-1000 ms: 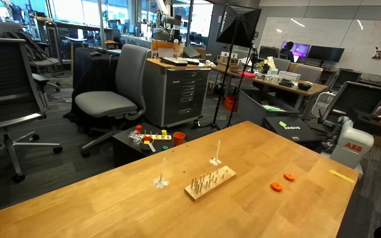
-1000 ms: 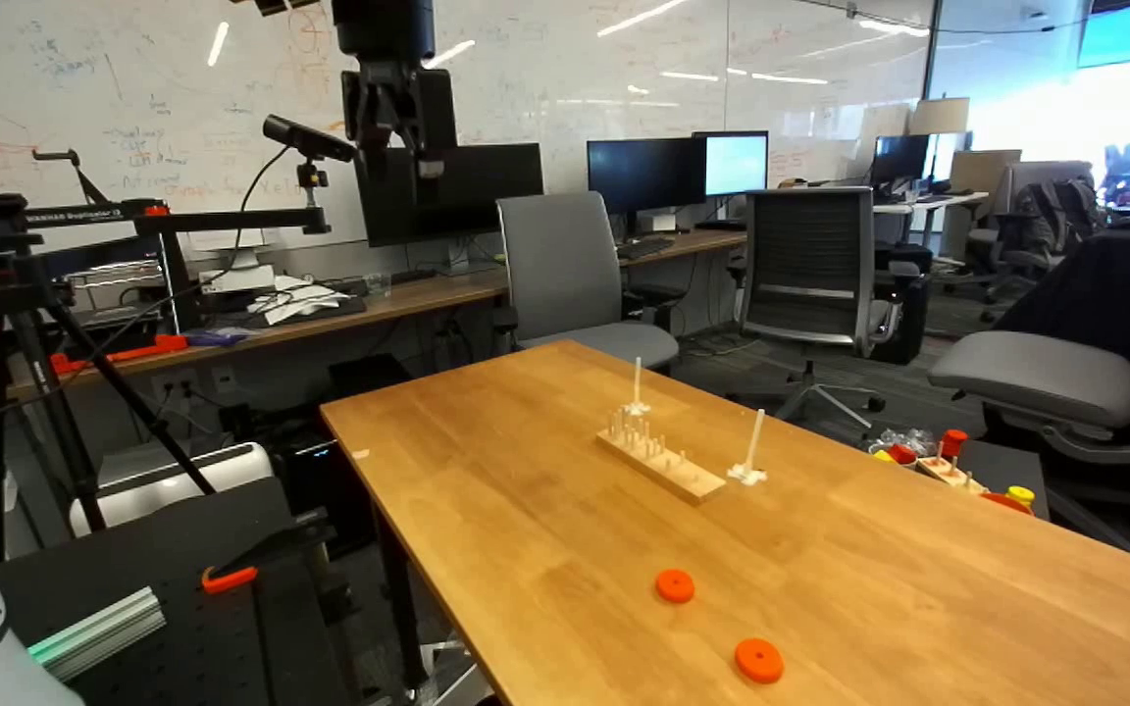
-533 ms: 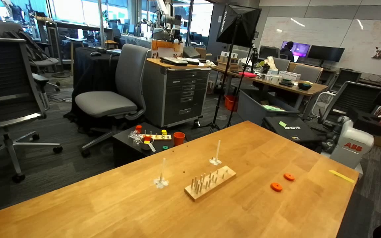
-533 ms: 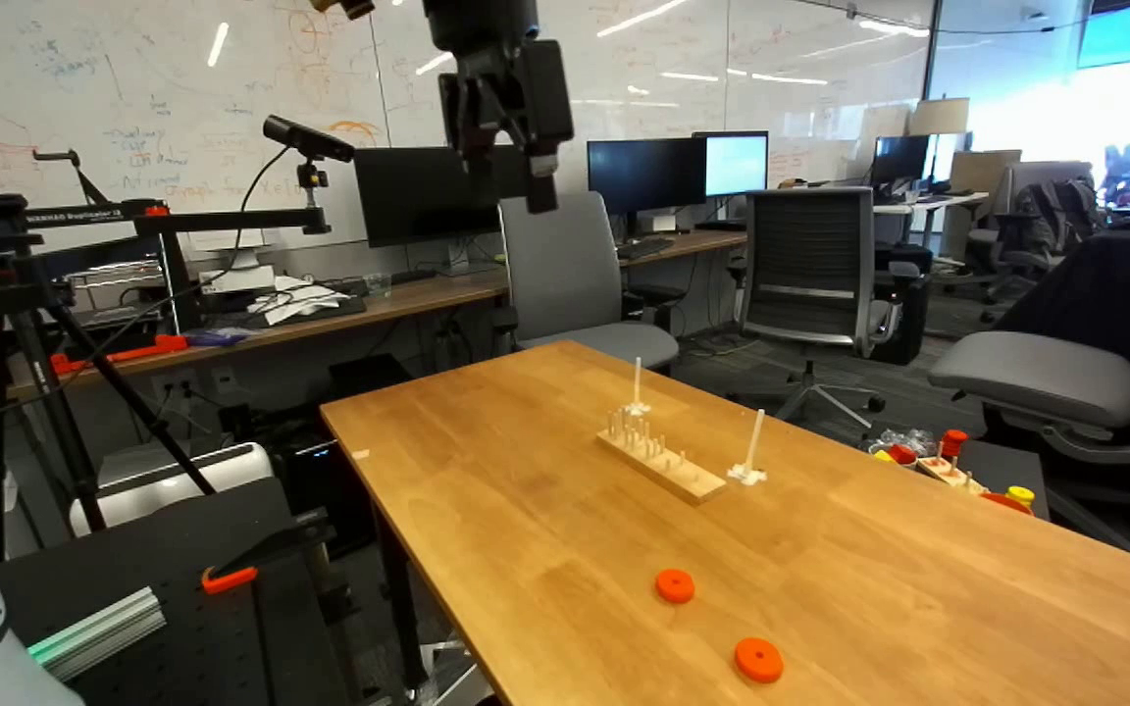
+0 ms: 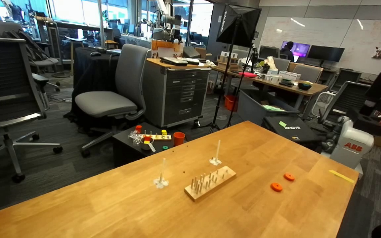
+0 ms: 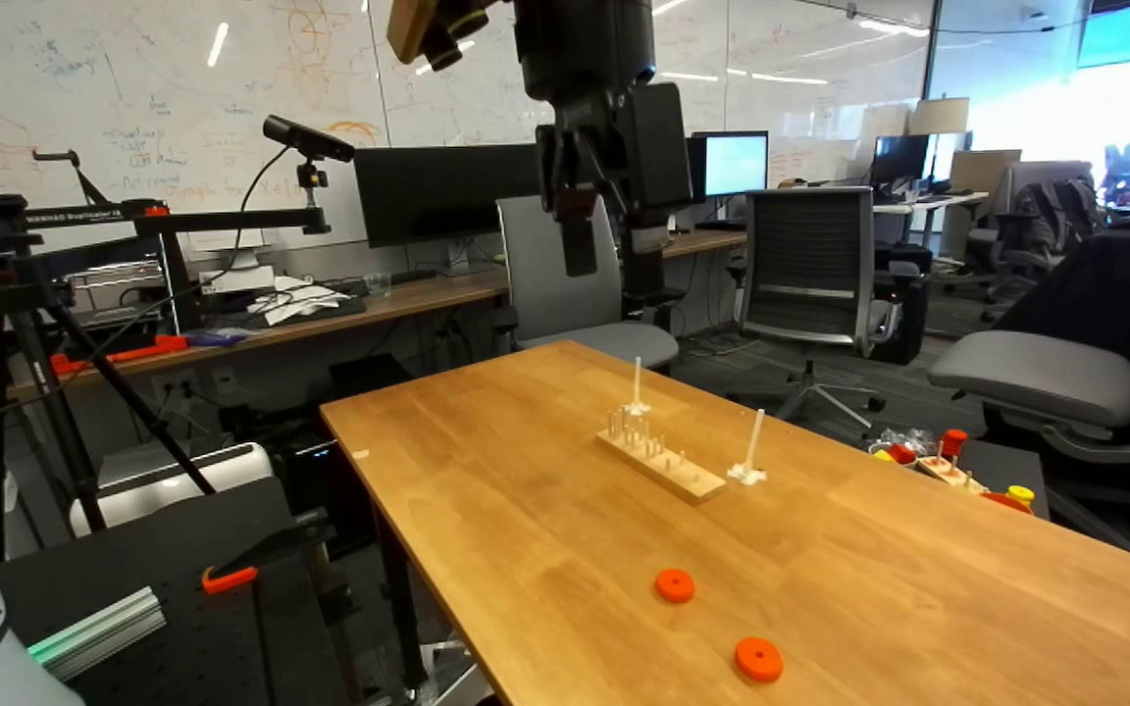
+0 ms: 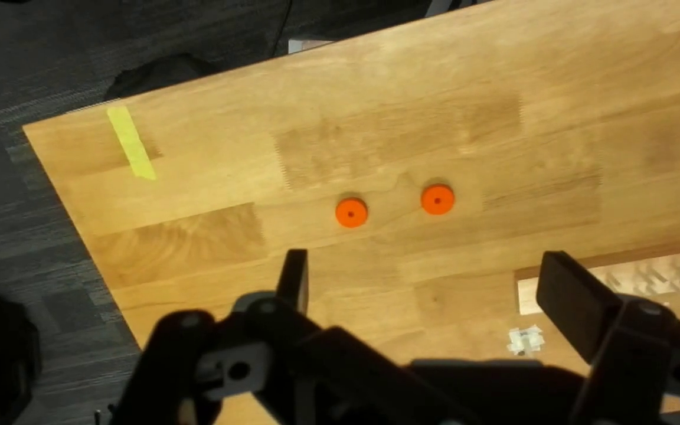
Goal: Put the yellow rings on the wooden rack- on top of each other
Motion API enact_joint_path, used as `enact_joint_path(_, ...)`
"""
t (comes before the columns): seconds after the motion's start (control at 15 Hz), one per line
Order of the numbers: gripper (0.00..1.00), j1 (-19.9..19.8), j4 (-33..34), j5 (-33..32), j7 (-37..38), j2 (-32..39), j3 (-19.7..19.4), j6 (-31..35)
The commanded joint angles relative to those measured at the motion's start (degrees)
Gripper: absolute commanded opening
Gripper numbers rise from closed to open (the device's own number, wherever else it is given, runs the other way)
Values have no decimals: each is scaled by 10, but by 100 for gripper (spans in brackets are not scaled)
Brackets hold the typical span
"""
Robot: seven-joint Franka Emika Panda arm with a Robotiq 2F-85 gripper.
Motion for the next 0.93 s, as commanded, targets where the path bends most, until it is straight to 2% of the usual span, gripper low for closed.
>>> enact_joint_path(0.0, 100, -2, 0, -14, 25, 56, -3, 21)
enact_joint_path(0.4, 100, 1, 19, -23, 113, 226, -2, 106)
enact_joint_path(0.87, 100, 49, 112, -1, 199, 393, -16, 170)
